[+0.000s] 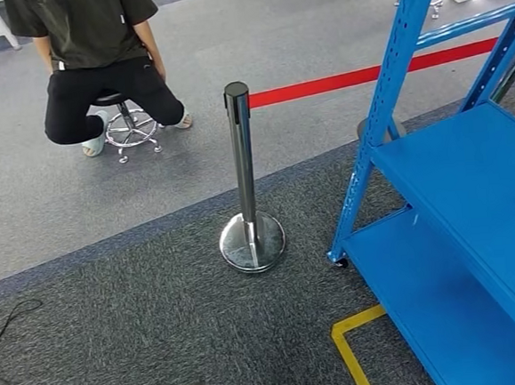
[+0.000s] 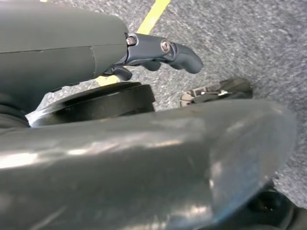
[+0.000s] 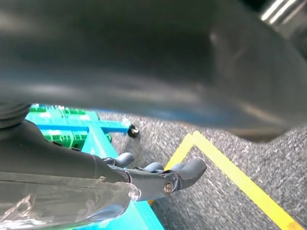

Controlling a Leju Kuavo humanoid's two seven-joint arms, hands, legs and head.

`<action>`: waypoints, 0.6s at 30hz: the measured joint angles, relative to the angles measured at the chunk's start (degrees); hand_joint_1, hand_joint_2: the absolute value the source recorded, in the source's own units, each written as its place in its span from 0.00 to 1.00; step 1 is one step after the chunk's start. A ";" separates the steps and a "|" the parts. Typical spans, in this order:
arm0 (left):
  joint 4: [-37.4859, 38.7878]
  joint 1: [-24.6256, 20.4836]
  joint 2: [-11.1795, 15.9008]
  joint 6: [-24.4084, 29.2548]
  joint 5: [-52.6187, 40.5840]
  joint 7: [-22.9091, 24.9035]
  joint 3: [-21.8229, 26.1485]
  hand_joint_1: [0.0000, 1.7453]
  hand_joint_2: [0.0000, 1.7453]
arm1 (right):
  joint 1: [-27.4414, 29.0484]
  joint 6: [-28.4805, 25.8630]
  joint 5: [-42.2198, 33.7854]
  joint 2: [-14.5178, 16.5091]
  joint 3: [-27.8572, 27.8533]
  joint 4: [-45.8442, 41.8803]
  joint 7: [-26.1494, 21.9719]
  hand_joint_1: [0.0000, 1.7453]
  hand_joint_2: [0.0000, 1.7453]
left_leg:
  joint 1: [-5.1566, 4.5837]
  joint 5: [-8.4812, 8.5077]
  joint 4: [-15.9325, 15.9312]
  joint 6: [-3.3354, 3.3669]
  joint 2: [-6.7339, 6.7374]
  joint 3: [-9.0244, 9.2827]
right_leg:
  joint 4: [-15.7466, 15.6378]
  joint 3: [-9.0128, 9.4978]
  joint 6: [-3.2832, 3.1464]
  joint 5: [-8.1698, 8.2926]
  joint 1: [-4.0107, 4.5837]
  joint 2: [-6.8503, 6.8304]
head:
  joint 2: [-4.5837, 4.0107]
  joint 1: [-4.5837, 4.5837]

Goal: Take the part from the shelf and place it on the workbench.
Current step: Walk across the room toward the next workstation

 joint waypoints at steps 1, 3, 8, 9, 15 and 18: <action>0.00 -0.05 -0.02 0.01 0.08 0.00 -0.01 0.00 0.00 | 0.15 -0.01 -0.01 0.00 0.00 0.00 -0.01 0.00 0.00 | -0.03 0.24 -0.25 0.23 0.55 0.10 | -0.08 -0.18 0.29 0.12 -0.11 -0.13 | 0.00 0.04; 0.01 -0.06 -0.06 0.05 0.18 -0.03 -0.02 0.00 0.00 | 0.17 -0.01 0.01 0.00 0.00 0.00 -0.02 0.00 0.00 | 0.04 0.68 -0.93 0.90 1.96 0.41 | 1.91 -1.29 0.66 -1.19 0.07 -3.13 | 0.00 0.16; 0.01 0.36 -0.01 0.10 0.30 -0.04 -0.05 0.00 0.00 | -0.08 -0.06 0.02 0.00 -0.02 0.00 -0.03 0.00 0.00 | -0.06 0.53 -1.20 1.36 6.44 0.72 | 15.18 -6.91 1.55 -7.26 0.14 -8.06 | 0.00 0.22; 0.01 0.34 -0.02 0.10 0.30 -0.04 -0.07 0.00 0.00 | -0.09 -0.06 0.03 -0.01 -0.02 0.00 -0.02 0.00 0.00 | -0.05 0.42 -1.19 1.27 7.29 0.83 | 13.53 -5.75 1.67 -6.13 0.09 -8.43 | 0.00 0.23; 0.01 0.13 0.02 0.10 0.27 -0.04 -0.32 0.00 0.00 | 0.08 -0.01 0.19 0.00 -0.04 0.00 -0.02 0.00 0.00 | -0.72 -0.52 -0.76 -0.18 10.70 1.70 | -0.08 2.14 0.23 -1.65 0.46 -11.96 | 0.00 -0.10; 0.01 0.03 -0.02 0.11 0.27 -0.04 -0.43 0.00 0.00 | 0.17 -0.01 0.19 -0.02 -0.04 0.00 -0.02 0.00 0.00 | -0.67 -0.42 -0.90 -0.34 11.33 1.82 | -0.01 1.86 -0.16 -1.66 0.66 -11.29 | 0.00 -0.17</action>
